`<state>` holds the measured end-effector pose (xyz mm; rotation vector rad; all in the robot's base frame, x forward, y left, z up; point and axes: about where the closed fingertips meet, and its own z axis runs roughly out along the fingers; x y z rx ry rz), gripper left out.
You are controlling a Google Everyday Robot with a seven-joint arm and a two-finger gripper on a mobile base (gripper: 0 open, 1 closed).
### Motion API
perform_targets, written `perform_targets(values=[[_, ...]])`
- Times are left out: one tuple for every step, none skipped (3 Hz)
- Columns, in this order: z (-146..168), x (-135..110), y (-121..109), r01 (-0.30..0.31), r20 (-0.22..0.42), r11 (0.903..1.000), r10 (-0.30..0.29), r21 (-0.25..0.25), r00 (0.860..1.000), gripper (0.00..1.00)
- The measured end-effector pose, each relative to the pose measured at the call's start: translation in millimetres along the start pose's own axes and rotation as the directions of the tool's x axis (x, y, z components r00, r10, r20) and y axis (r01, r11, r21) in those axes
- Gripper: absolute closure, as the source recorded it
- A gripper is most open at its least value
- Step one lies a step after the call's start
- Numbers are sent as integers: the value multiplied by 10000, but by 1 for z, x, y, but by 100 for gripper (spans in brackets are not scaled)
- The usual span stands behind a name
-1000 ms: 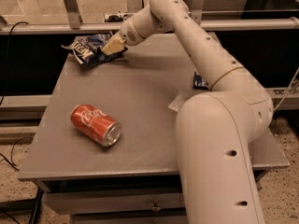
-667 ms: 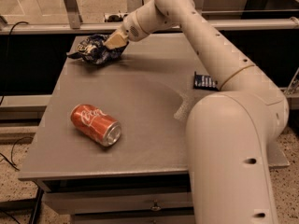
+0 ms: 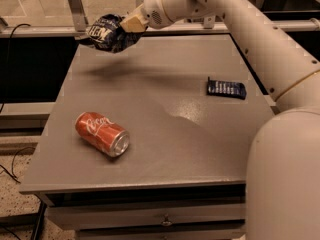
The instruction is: Pick blue chip bag
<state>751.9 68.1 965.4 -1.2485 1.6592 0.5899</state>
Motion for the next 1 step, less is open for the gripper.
perform_targets(values=[[-7,-1,-1,3,46,9999,-4,118,10000,100]])
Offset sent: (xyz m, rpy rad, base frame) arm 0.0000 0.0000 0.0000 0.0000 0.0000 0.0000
